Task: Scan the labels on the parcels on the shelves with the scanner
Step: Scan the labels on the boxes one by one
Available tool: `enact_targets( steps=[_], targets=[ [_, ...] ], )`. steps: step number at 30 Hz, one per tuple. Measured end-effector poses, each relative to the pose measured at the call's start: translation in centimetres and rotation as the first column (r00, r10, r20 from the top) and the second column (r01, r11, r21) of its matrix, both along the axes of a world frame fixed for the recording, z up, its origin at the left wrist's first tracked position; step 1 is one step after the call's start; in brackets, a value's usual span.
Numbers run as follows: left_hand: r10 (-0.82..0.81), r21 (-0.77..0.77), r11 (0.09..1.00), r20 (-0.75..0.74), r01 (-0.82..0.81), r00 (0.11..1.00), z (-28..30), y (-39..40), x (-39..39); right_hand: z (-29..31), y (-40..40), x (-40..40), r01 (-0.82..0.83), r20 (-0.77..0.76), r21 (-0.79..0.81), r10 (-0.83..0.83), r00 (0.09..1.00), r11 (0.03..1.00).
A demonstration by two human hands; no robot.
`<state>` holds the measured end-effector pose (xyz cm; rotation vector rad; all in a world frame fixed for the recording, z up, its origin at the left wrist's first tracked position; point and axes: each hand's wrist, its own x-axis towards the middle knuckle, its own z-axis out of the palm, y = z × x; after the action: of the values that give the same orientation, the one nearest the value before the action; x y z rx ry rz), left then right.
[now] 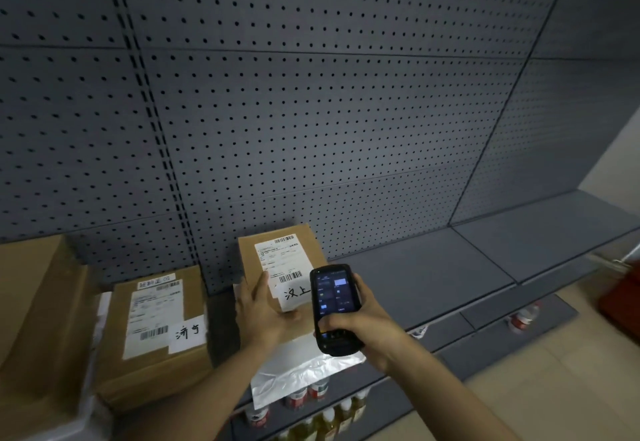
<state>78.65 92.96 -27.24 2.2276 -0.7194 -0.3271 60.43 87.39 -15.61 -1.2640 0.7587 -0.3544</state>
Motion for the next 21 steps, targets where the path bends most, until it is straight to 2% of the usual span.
enact_targets(
  steps=[13,17,21],
  targets=[
    [-0.044,0.049,0.998,-0.021,0.045,0.999,-2.9,-2.0,0.7,-2.5,-2.5,2.2,-0.011,-0.052,0.018,0.012,0.999,1.000],
    [-0.022,0.045,0.999,-0.107,0.027,0.994,-3.5,-2.1,0.9,-3.4,-2.7,2.5,-0.025,-0.080,0.020,0.027,0.996,0.999],
    [-0.084,-0.044,0.996,-0.231,0.076,0.969,-3.4,-2.1,1.4,-4.0,-2.7,3.1,-0.028,-0.094,0.026,0.030,0.995,0.999]
  ],
)
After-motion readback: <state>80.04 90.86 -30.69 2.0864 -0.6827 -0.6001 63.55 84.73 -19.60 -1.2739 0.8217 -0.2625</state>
